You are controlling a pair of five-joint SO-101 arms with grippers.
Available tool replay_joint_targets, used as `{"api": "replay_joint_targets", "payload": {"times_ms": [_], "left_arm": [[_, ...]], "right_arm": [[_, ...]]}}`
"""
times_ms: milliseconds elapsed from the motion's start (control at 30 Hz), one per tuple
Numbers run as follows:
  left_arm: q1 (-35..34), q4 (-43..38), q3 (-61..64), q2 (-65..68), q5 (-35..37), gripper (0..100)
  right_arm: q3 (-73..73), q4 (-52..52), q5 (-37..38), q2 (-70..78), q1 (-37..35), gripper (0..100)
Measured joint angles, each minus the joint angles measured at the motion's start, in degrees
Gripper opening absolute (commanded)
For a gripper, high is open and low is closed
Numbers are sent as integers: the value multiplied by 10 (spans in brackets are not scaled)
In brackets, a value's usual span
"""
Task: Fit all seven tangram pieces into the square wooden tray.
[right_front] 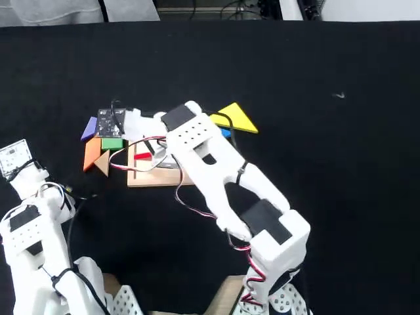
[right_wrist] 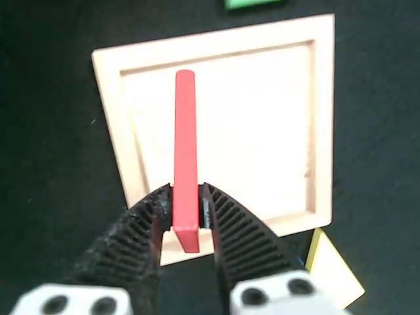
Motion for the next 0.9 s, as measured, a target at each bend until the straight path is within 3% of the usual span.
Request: {"api": "replay_joint_targets", "payload": {"times_ms": [433,900], "left_arm": [[6,-13,0,0,0,159],[12,-17,0,0,0,159]], "right_arm": [[85,-63,67,3,0,11],[100,-85,51,3,-21,11]]}}
